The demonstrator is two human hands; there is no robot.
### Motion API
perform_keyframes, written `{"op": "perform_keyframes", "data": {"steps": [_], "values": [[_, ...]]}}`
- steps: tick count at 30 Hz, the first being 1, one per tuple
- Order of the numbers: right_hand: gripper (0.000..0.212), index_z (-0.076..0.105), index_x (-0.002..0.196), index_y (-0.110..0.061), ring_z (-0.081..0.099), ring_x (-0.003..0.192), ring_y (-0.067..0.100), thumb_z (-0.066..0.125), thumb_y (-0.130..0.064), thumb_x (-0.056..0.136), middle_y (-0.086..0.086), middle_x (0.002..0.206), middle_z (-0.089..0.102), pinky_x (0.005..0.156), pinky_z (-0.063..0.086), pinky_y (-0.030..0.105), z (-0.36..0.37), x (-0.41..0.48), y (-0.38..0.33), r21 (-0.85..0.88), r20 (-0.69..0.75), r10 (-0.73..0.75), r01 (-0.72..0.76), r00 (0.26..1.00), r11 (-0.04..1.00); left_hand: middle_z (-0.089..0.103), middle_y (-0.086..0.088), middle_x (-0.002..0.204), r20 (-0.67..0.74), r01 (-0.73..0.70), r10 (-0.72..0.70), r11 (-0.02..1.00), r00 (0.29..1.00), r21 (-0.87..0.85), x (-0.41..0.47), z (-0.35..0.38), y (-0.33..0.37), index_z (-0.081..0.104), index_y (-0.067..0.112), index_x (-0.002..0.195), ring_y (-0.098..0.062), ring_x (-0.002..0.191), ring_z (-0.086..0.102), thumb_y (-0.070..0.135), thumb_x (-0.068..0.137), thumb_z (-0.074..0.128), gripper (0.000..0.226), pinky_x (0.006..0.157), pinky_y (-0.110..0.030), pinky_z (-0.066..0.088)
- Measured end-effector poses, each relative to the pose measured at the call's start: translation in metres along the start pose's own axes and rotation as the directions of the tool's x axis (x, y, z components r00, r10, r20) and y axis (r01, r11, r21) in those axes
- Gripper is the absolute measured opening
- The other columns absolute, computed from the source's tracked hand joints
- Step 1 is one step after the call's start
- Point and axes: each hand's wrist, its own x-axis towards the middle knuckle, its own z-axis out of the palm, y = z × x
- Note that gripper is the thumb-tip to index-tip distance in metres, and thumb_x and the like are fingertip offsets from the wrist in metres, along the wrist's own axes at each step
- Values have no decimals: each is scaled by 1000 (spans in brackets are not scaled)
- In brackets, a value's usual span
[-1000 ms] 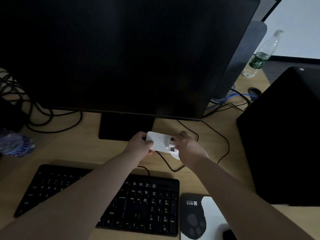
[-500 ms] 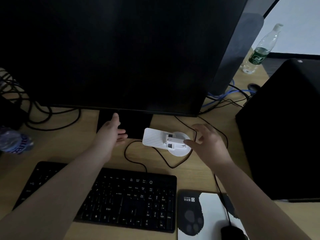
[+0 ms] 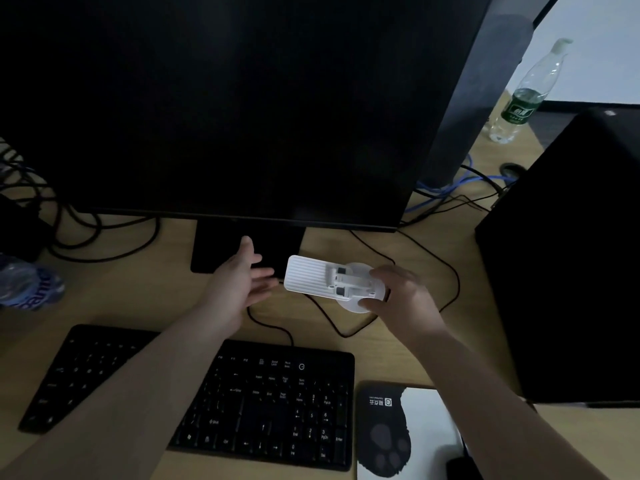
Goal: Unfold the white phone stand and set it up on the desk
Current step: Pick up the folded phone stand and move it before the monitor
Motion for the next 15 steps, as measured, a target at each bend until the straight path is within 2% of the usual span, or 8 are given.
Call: {"op": "perform_keyframes", "data": {"steps": [4, 6, 8, 10, 12, 15], "values": [[60, 71, 125, -15, 59, 119, 24, 91, -21, 69, 1, 126, 70, 100, 51, 43, 6, 0, 3, -11, -20, -25, 25, 999, 1000, 68, -16, 129, 55, -14, 11, 998, 998, 59, -4, 12, 0, 54, 8, 143, -22, 105, 71, 62, 102, 38, 71, 89, -37, 59], [61, 71, 125, -15, 60, 117, 25, 92, -20, 67, 1, 125, 71, 99, 51, 44, 8, 1, 3, 0, -39, -22, 22, 999, 1000, 67, -14, 131, 82, 2, -10, 995, 997, 95, -6, 19, 1, 55, 9, 142, -24, 109, 70, 60, 102, 40, 66, 93, -38, 58], [61, 72, 124, -16, 61, 115, 24, 92, -19, 67, 2, 124, 72, 98, 51, 44, 9, 1, 1, 3, -52, -19, 19, 998, 1000, 68, -11, 131, 125, -8, -12, 988, 992, 157, -5, 22, 2, 61, 13, 132, -25, 116, 69, 49, 105, 47, 47, 99, -41, 57], [59, 73, 122, -16, 63, 113, 25, 92, -18, 66, 3, 122, 73, 97, 51, 43, 10, 2, -1, -1, -55, -49, 49, 997, 999, 71, -10, 127, 134, -45, 14, 973, 991, 228, -1, 22, 1, 65, 14, 127, -22, 113, 71, 33, 103, 56, 32, 101, -43, 57], [57, 74, 119, -18, 63, 111, 24, 92, -17, 66, 2, 120, 73, 96, 52, 41, 13, 4, -5, 11, -32, -78, 78, 996, 997, 70, -9, 121, 90, -44, 21, 964, 996, 261, 3, 20, -2, 59, 11, 137, -22, 108, 72, 24, 98, 63, 41, 101, -44, 57], [53, 74, 118, -21, 60, 115, 17, 90, -13, 68, -2, 122, 70, 101, 50, 34, 17, 9, -11, 125, 27, -75, 71, 997, 990, 68, -5, 116, 63, -51, 33, 951, 997, 305, 5, 19, -4, 59, 11, 138, -22, 103, 72, 16, 96, 65, 43, 99, -41, 59]]}}
